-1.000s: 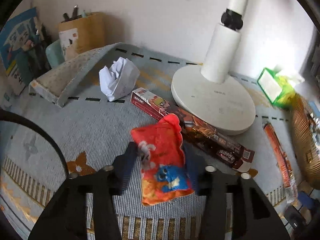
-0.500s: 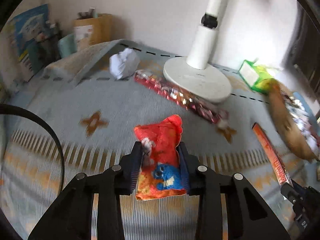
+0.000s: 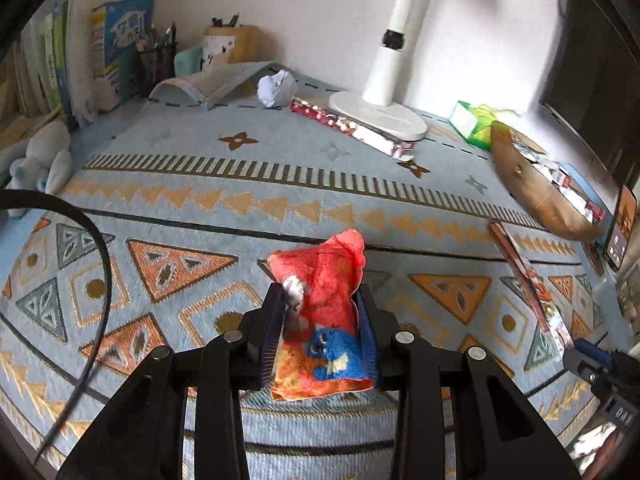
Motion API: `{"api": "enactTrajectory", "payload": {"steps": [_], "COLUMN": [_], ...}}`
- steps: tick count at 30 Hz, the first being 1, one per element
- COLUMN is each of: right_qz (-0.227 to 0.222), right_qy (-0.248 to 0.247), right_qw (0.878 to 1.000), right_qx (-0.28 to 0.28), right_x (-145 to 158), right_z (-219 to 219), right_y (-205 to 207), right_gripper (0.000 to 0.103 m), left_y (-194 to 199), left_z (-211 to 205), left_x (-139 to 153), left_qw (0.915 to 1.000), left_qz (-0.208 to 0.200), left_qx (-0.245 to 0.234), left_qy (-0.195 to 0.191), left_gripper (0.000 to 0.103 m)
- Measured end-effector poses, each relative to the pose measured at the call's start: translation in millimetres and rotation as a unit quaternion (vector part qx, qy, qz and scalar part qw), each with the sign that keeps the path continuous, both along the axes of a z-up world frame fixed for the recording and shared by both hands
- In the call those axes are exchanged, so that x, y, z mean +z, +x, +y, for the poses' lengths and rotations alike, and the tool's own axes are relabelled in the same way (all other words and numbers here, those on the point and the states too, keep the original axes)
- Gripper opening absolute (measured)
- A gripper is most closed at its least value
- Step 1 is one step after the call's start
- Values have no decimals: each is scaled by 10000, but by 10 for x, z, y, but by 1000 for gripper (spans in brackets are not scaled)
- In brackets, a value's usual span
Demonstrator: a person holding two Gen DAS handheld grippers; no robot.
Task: Organize objects
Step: 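Grasp the red chip bag with the left tool while the right tool grasps a long snack-stick box, then carry the chip bag and snack-stick box over the brown bowl and open both tools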
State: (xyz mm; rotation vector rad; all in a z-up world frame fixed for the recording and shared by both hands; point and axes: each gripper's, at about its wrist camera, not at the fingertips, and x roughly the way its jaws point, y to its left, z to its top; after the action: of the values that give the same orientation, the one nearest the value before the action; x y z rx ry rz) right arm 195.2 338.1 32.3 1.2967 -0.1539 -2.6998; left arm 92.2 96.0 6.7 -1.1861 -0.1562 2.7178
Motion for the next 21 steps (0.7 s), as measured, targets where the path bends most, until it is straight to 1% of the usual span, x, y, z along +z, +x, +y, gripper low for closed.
{"api": "enactTrajectory", "payload": {"steps": [1, 3, 4, 6, 9, 10, 11, 12, 14, 15, 17, 18, 19, 20, 21], "right_qz": [-74, -150, -119, 12, 90, 67, 13, -72, -186, -233, -78, -7, 38, 68, 99], "right_qy": [-27, -94, -107, -73, 69, 152, 263, 372, 339, 233, 316, 427, 563, 657, 719], "right_qw": [10000, 9998, 9999, 10000, 9998, 9998, 9996, 9993, 9992, 9995, 9995, 9991, 9984, 9978, 9974], "right_qx": [4, -2, 7, 34, 140, 139, 121, 74, 35, 34, -16, -10, 9, -2, 38], "right_x": [-4, -1, 15, 69, 118, 104, 80, 32, -48, -92, -106, -116, -127, -127, -125], "right_z": [-9, -8, -11, -54, -157, -211, -244, -275, -297, -303, -339, -370, -400, -416, -438], "right_y": [-33, -74, -88, -150, -312, -383, -463, -542, -646, -682, -675, -669, -662, -661, -645], "right_gripper": [36, 52, 54, 66, 67, 67, 67, 67, 67, 67, 65, 56, 52, 43, 27], "left_y": [12, 0, -16, -24, -34, -31, -27, -16, 5, 10, 13, 15, 23, 32, 52], "left_z": [8, 12, 9, 16, 16, 15, 22, 38, 85, 115, 162, 180, 199, 214, 242], "left_x": [-7, -32, -48, -48, -53, -56, -58, -55, -53, -58, -64, -67, -69, -70, -66], "left_qw": [10000, 9999, 9999, 9999, 9998, 9997, 9994, 9991, 9993, 9993, 9990, 9987, 9982, 9978, 9970], "left_qz": [22, -58, -105, -101, -97, -87, -88, -92, -76, -69, -63, -56, -29, -3, 46], "left_qx": [-64, -102, -104, -135, -196, -234, -326, -402, -377, -319, -283, -254, -200, -188, -164], "left_qy": [4, -5, -1, -26, -31, 3, 73, 124, -19, -173, -354, -443, -563, -631, -749], "left_gripper": [34, 39, 43, 43, 47, 52, 65, 69, 69, 69, 68, 66, 55, 40, 37]}}
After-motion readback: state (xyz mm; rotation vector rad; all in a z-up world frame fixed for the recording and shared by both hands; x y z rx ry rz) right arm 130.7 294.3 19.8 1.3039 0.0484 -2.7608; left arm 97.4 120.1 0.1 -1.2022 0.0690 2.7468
